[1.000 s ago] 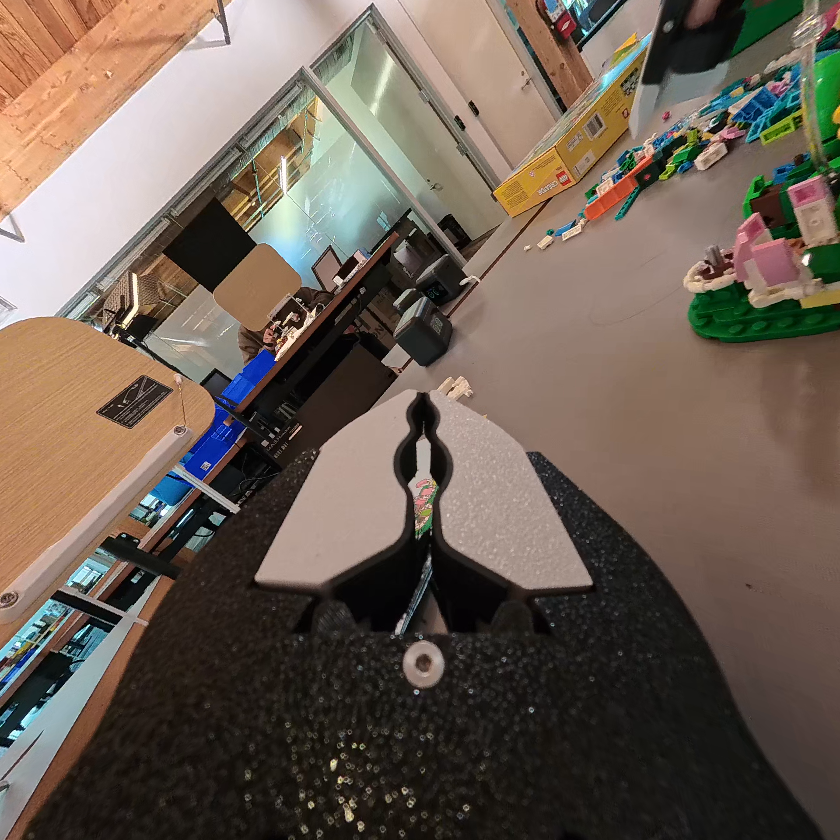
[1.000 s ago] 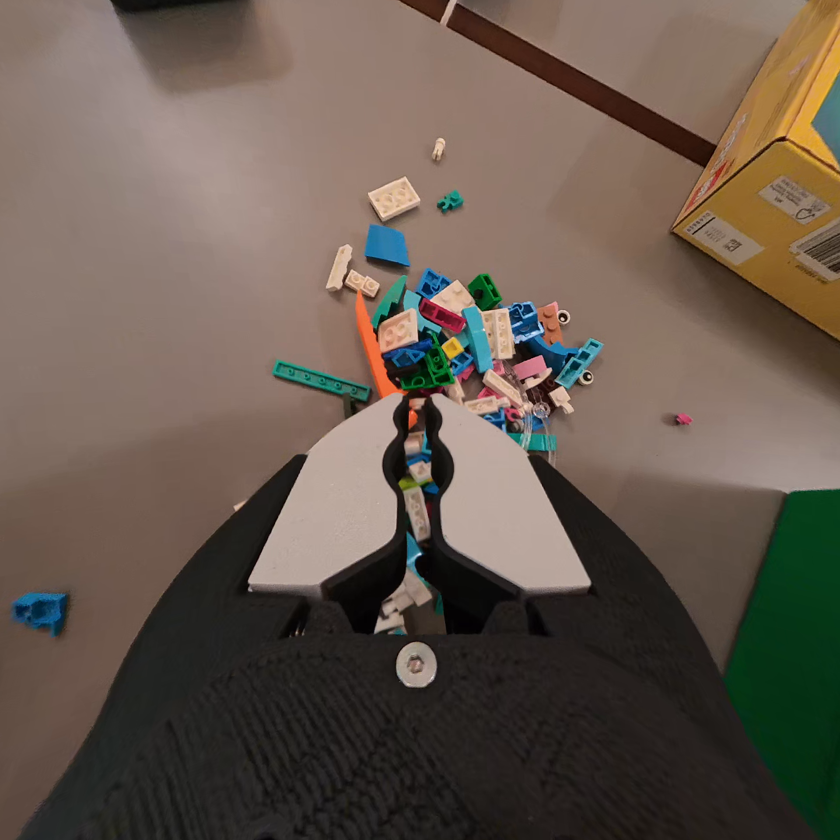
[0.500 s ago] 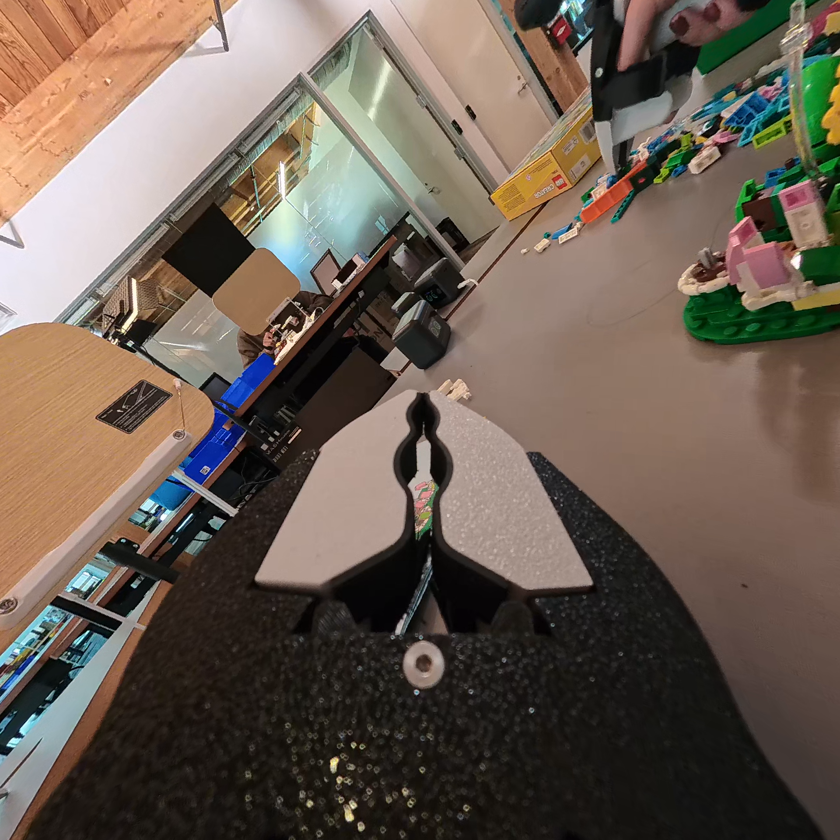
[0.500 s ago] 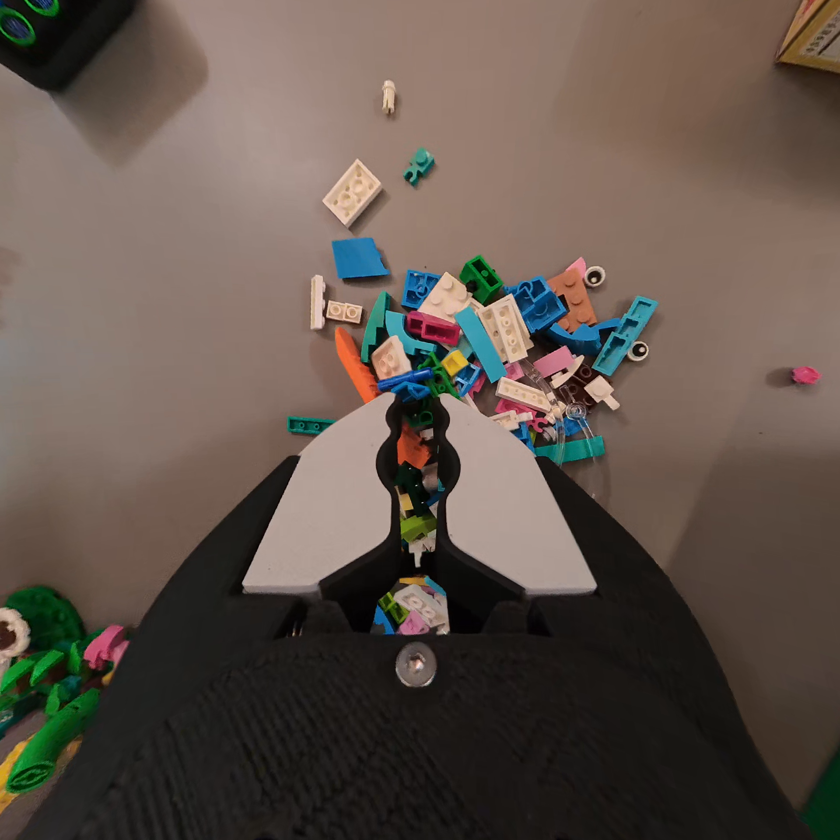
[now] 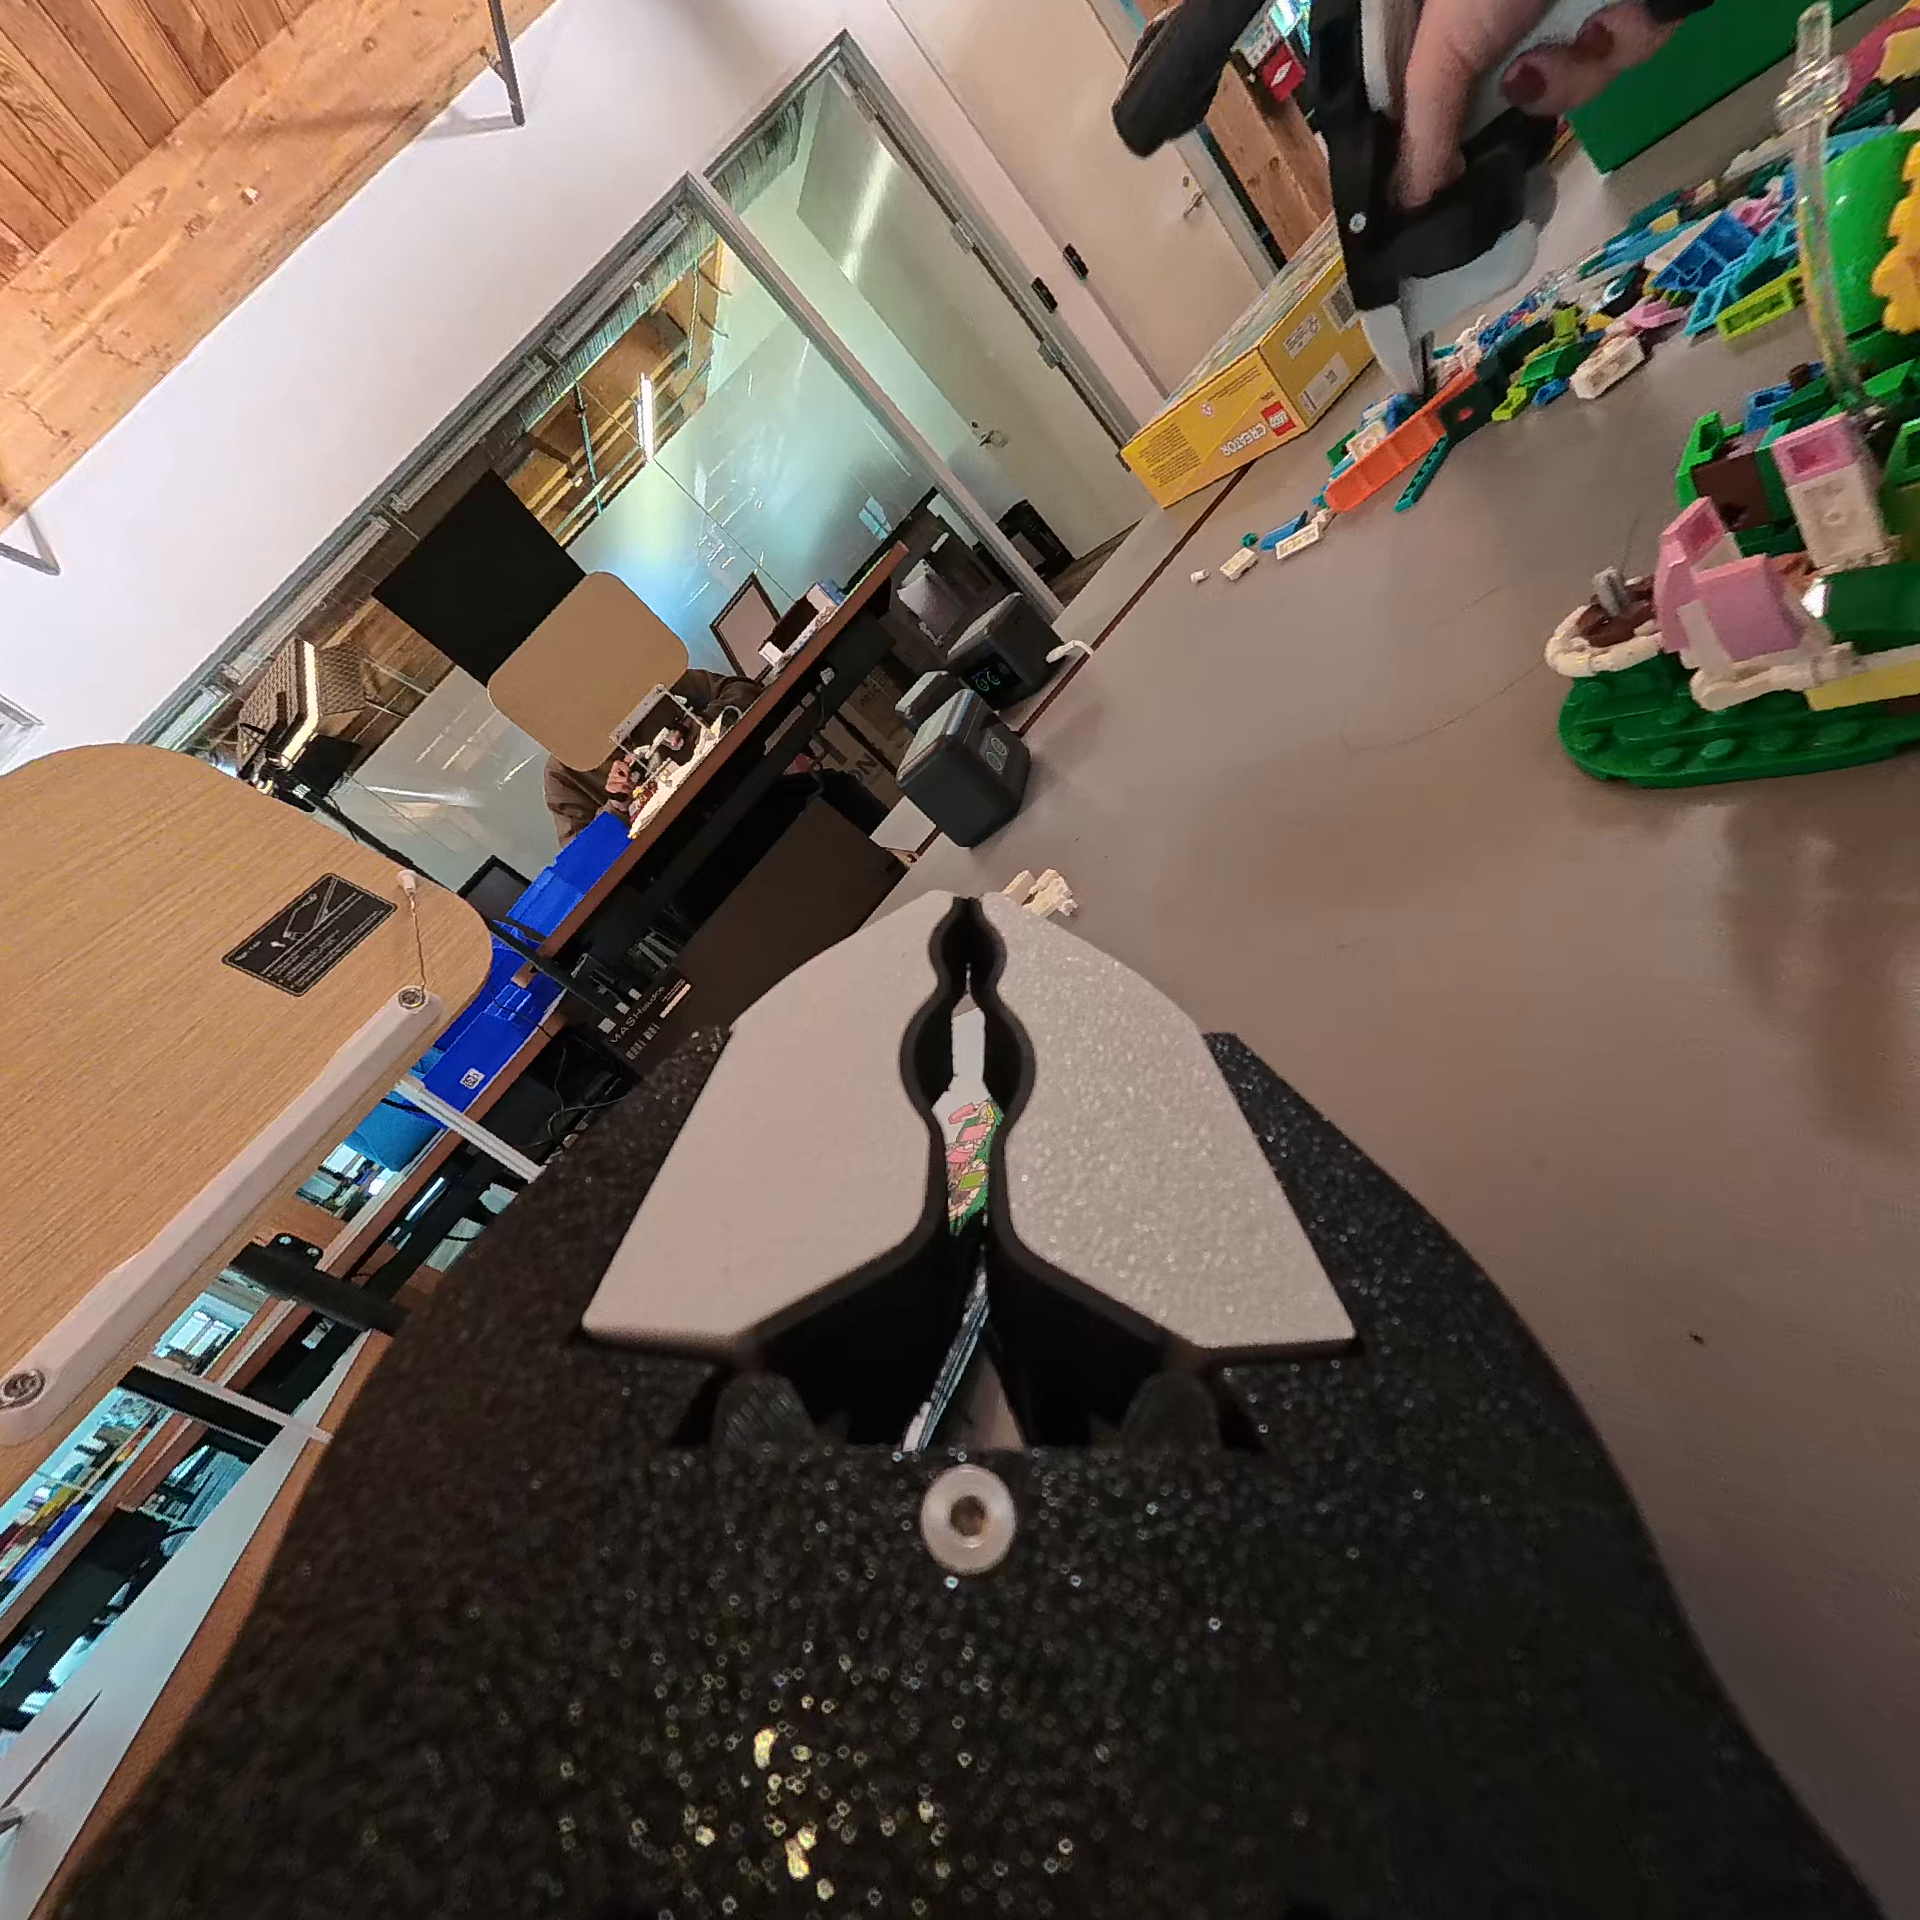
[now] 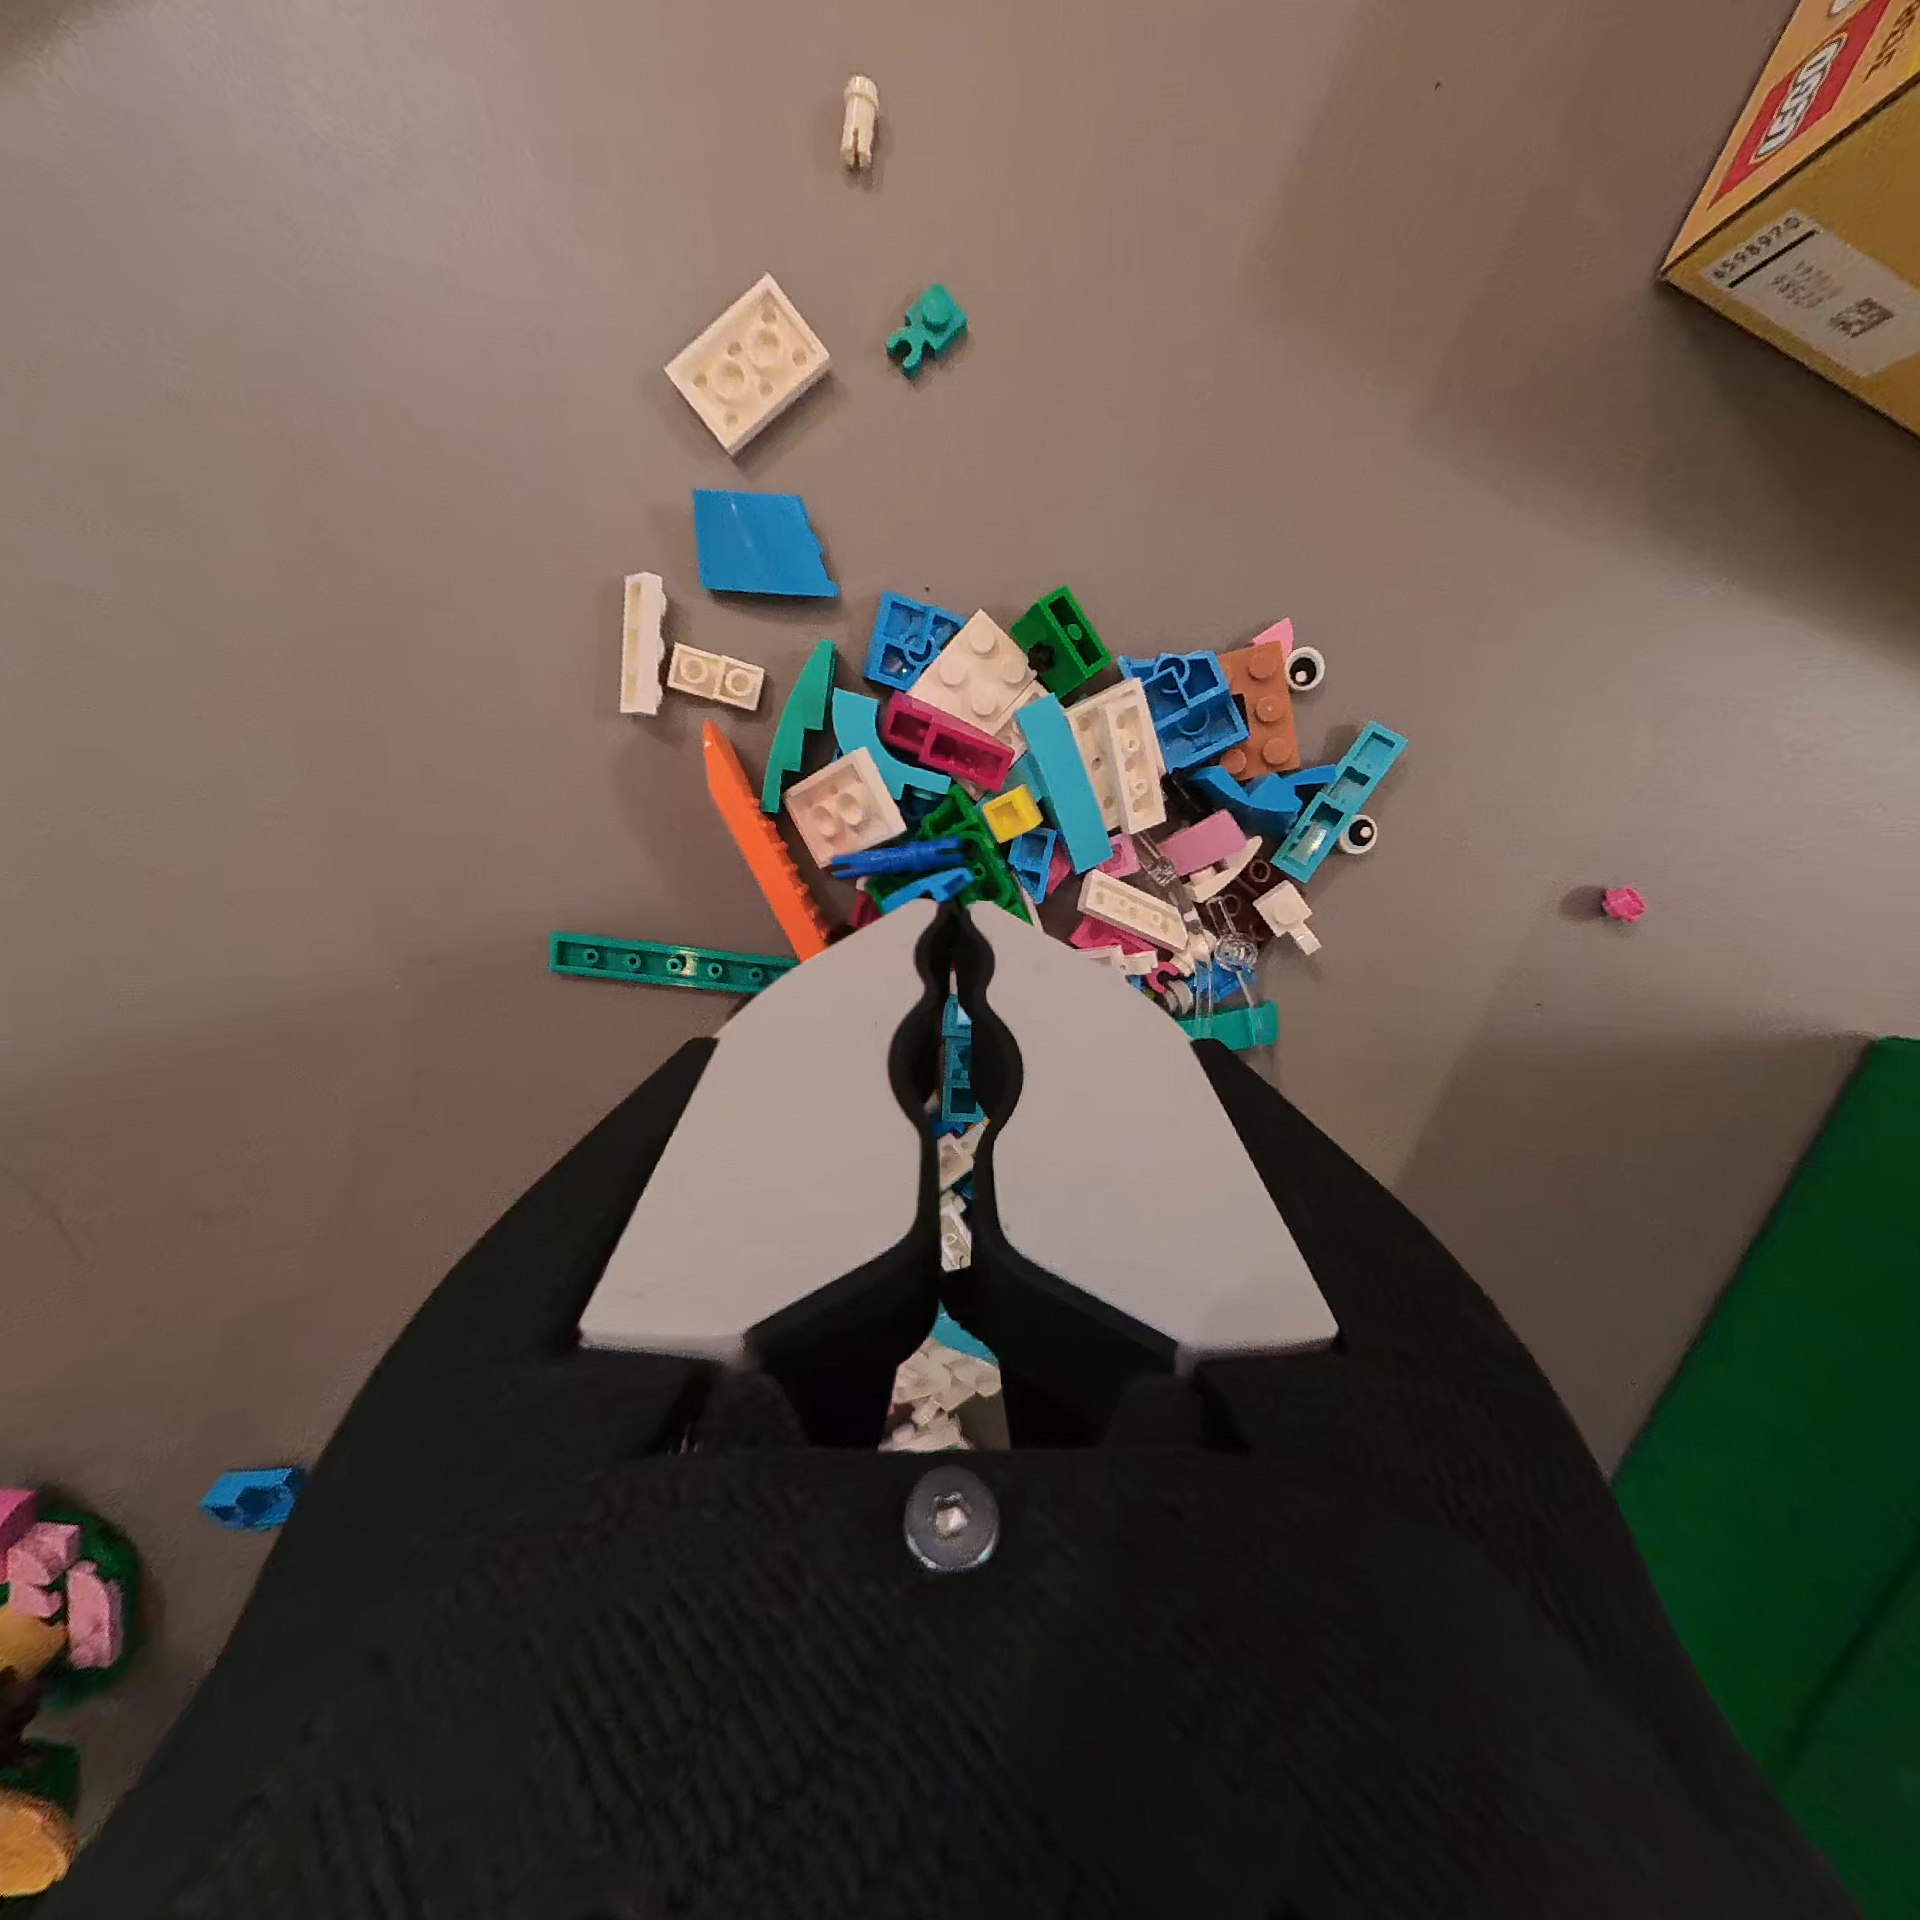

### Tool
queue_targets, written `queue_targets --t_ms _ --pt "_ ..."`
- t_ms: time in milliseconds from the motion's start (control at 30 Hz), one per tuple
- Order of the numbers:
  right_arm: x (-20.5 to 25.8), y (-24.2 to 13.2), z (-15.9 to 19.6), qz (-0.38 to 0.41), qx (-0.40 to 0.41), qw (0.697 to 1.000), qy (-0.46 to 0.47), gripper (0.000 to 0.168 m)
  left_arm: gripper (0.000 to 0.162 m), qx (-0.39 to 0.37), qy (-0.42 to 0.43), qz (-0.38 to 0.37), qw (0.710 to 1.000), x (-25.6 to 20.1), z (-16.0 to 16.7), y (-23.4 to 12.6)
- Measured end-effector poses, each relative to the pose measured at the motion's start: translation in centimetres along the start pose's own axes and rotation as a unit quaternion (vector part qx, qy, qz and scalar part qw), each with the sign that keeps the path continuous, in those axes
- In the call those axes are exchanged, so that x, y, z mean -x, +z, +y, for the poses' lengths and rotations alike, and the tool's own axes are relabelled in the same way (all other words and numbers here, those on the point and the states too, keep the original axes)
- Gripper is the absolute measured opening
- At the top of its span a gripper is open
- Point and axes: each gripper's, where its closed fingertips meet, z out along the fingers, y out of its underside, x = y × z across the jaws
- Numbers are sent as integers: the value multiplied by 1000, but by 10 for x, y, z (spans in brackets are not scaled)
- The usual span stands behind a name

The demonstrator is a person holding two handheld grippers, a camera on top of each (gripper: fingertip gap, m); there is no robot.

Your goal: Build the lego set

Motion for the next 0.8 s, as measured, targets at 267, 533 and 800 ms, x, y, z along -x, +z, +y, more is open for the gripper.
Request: queue_targets --t_ms 267,533,800 --pt "5 -9 4 -30 1 1000 -5 2 0 0 1 1 1000 -1 0 0" --pt "14 -6 11 -47 22 998 -25 5 0 -1 1 2 1000 -1 0 0" --pt "7 -4 11 -25 23 999 -27 5 0 0 3 3 1000 -1 0 0"
